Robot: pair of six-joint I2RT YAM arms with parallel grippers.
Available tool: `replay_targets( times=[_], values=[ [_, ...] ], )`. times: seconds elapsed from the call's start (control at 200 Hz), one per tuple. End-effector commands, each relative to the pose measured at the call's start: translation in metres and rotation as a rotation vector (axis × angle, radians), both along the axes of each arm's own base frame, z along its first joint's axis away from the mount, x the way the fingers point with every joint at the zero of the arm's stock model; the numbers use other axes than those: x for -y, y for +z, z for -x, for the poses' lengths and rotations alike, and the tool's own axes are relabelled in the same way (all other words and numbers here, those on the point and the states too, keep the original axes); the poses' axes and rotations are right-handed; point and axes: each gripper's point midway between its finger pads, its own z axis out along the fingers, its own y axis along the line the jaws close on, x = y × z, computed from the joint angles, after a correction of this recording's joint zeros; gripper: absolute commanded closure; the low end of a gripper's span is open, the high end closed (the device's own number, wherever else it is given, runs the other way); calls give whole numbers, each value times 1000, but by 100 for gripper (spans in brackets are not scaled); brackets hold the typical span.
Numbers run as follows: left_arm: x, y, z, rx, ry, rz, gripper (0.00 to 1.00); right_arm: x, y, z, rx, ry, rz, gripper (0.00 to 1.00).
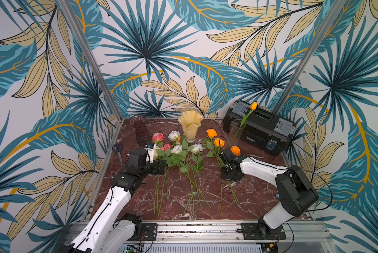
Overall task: Arrange the flowers in different vases according to their variety
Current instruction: Pick up the flower at the center of the board.
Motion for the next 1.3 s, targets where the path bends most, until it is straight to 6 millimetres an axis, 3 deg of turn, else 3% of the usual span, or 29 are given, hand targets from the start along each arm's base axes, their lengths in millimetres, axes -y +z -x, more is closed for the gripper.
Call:
replay_targets(
  times=[0.0, 0.15, 0.441, 0.756, 1.037, 1.297],
  values=[
    [-1, 16, -2, 44, -3, -8, 0, 2, -19, 17, -88, 9, 11, 81],
    [0, 16, -2, 43, -4, -10, 0, -2, -17, 17, -86, 12, -18, 96],
    [-1, 17, -2, 46, -3, -10, 0, 0, -7, 18, -45, 12, -27, 100],
    [0, 17, -2, 47, -3, -5, 0, 9, 49, 12, 132, 8, -40, 100],
    [0, 19, -1, 52, -4, 0, 0, 9, 86, 14, 249, 33, -57, 100],
    [0, 20, 0, 52, -5, 2, 0, 18, 144, 3, 451, 76, -15, 100]
  ],
)
